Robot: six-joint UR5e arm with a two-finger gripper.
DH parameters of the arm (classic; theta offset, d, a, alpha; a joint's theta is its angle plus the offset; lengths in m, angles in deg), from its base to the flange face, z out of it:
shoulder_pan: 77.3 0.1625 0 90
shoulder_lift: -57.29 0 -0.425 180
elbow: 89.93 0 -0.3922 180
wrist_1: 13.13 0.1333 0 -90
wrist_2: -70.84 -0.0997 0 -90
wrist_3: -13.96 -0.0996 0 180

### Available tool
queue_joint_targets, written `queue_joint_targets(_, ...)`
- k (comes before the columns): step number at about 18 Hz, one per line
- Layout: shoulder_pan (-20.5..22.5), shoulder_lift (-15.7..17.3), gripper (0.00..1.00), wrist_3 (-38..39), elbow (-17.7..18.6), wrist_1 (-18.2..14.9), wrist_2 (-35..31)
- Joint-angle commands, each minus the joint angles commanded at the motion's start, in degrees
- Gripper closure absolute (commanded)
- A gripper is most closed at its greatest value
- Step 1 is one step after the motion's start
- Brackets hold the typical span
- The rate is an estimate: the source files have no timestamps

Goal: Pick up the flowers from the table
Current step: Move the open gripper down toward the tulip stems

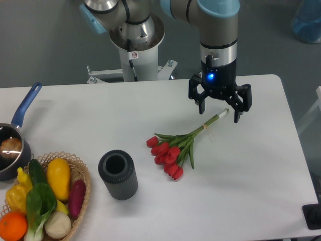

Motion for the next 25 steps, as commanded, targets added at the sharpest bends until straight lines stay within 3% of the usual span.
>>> queue_joint_targets(13, -0.4, 0.0, 0.0, 2.0, 1.8, 0.4, 0.1)
queue_joint_targets(25, -1.1, -0.1, 0.0, -5.5, 9.5, 0.3, -0.4)
